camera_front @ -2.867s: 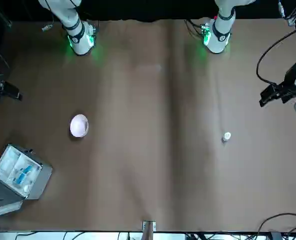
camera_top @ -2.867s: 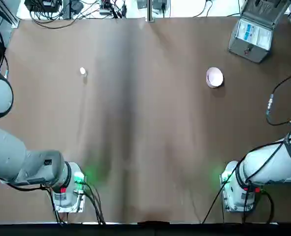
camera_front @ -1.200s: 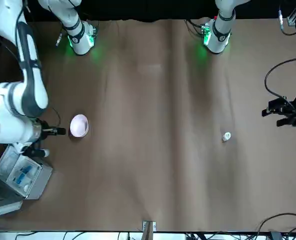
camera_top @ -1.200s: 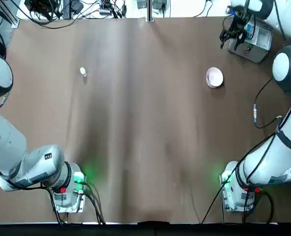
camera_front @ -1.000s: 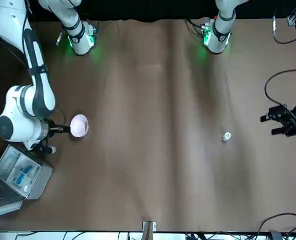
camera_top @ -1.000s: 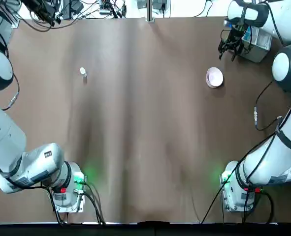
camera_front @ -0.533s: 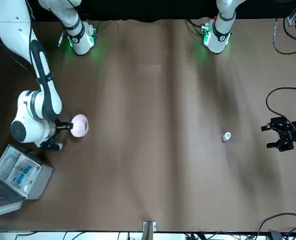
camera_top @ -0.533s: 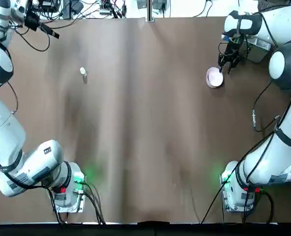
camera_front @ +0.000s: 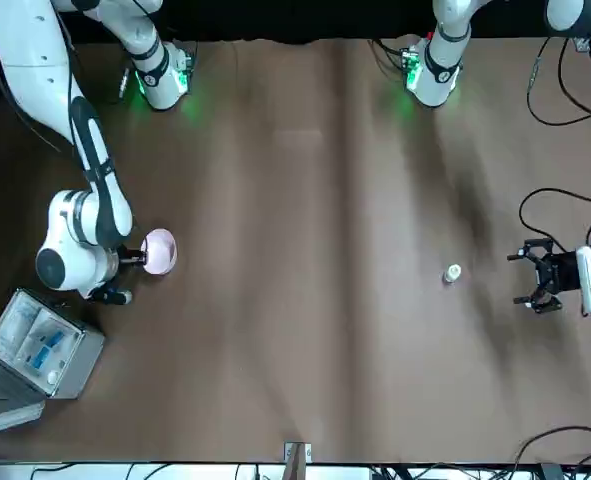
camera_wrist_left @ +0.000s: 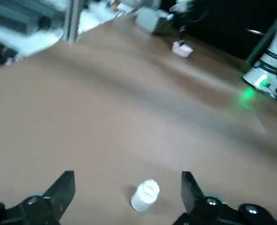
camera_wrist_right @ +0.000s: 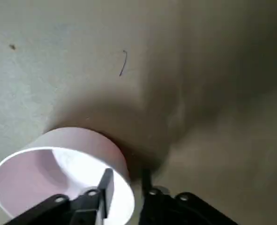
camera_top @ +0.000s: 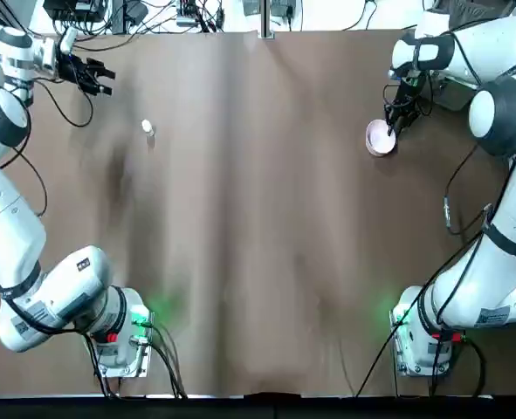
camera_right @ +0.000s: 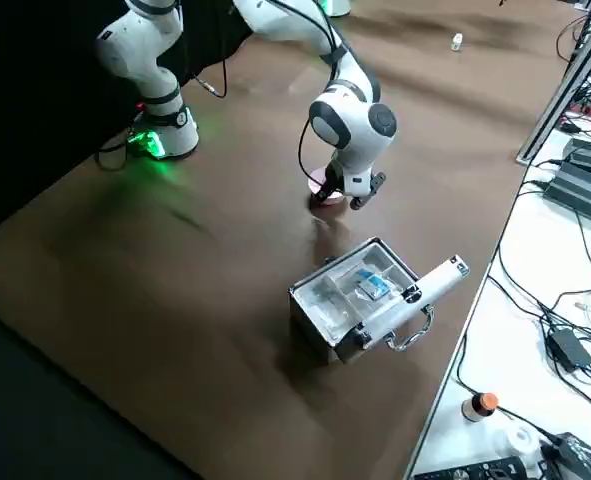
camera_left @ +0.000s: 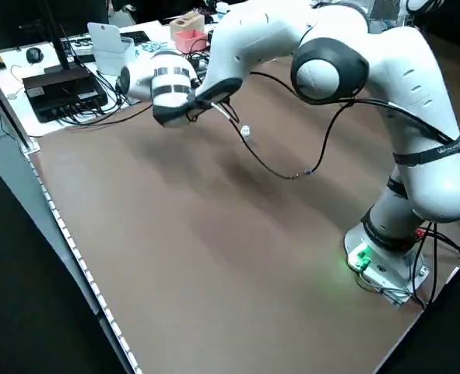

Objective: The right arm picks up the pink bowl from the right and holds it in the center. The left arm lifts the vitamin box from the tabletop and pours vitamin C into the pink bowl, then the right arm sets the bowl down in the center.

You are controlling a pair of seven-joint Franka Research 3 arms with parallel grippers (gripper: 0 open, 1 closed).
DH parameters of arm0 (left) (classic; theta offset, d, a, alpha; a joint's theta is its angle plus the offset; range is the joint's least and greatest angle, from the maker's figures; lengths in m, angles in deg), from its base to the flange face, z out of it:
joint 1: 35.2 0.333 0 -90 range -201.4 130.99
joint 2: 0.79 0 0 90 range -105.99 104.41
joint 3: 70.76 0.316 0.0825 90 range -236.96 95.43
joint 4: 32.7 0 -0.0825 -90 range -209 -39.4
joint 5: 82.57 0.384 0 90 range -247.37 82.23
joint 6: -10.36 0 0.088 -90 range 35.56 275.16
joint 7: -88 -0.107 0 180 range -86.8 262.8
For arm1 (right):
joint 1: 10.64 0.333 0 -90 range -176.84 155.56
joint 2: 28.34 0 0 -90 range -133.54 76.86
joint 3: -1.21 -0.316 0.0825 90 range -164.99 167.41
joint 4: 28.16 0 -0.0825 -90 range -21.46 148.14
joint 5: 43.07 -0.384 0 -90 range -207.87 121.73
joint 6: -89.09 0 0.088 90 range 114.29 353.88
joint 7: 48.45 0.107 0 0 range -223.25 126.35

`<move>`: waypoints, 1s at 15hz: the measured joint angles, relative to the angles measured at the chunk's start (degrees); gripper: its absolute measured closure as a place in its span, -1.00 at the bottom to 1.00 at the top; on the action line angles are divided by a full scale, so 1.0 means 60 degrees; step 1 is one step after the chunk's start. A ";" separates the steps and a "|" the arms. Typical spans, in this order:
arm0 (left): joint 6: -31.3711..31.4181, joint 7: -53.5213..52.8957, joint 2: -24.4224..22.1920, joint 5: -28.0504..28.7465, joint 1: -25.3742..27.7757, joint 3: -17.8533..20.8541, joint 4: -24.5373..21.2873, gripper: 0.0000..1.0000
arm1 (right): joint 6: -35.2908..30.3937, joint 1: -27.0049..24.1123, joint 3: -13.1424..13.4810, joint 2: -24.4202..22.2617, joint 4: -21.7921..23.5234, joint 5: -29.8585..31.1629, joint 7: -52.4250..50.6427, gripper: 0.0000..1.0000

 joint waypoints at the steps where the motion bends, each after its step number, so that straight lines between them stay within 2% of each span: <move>1: -0.0138 -0.0571 0.0193 -0.0150 0.0003 -0.0003 -0.0002 -1.00 | 0.0035 0.0009 0.0000 0.0062 0.0000 0.0000 0.0000 0.44; 2: -0.0281 -0.0927 0.0406 -0.0260 0.0012 -0.0006 -0.0004 -1.00 | 0.0053 0.0013 0.0000 0.0087 0.0000 0.0000 0.0000 0.44; 3: -0.0398 -0.1136 0.0631 -0.0315 0.0038 -0.0007 0.0000 -1.00 | 0.0066 0.0019 0.0000 0.0088 -0.0001 0.0000 0.0001 0.59; 5: -0.0645 -0.1726 0.1058 -0.0329 0.0123 -0.0008 0.0010 -1.00 | 0.0069 0.0028 0.0000 0.0087 -0.0004 0.0000 0.0000 0.67; 7: -0.0764 -0.2754 0.1390 -0.0329 0.0199 -0.0009 0.0019 -1.00 | -0.0011 0.0036 -0.0019 0.0039 -0.0027 -0.0027 -0.0003 0.92; 11: -0.0814 -0.4915 0.1850 -0.0321 0.0275 -0.0013 0.0034 -1.00 | -0.0056 0.0135 -0.0018 -0.0010 -0.0055 -0.0026 -0.0001 0.95; 15: -0.0811 -0.5131 0.2175 -0.0321 0.0221 -0.0049 0.0053 -1.00 | -0.0268 0.0762 -0.0042 -0.0023 -0.0409 -0.0027 0.1441 0.95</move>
